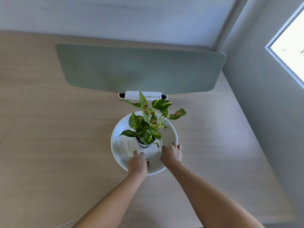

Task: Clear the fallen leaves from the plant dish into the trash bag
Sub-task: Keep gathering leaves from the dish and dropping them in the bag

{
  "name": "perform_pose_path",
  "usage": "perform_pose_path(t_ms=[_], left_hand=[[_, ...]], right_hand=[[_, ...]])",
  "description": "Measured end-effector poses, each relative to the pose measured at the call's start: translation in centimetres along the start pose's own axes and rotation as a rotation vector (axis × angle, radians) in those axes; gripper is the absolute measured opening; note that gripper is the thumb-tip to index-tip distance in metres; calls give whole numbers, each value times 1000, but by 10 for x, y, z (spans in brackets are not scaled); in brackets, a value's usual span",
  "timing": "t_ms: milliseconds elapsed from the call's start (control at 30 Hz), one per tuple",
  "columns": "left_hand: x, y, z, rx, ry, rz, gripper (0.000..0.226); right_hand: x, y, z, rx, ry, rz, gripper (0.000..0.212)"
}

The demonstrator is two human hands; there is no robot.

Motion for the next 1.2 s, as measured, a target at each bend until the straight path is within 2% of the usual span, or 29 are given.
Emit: perform_pose_path(t_ms=[200,300,533,667,800,1000,1200], left_hand=[[-2,2,-3,-128,-143,65,21],[6,10,-18,-322,-148,84,22],[23,42,-69,-971,74,66,17],[10,35,-47,-1138,56,-67,19],[-18,10,5,-1167,-28,-223,22],[-74,-29,112,-1011,-256,-354,24],[-138,-104,208,-860,-309,-502,26]], right_hand=[[0,-5,-8,3,50,33,25],[0,-5,-4,43,41,17,25],[-10,15,39,576,-234,63,20],[-33,24,81,796,-423,149,10],[-70,12,128,822,-517,179,9],[-140,-11,227,859,-667,192,5],[-245,-63,329,965,-803,158,8]])
Point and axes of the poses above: each hand's wrist, its own x-axis towards the middle knuckle, its own y-axis out of the back of the hand, z = x × y, the point moved 8 cm from there along x, towards the middle knuckle, and after that the axes turned 4 degrees about -y, right-handed, at the moved point
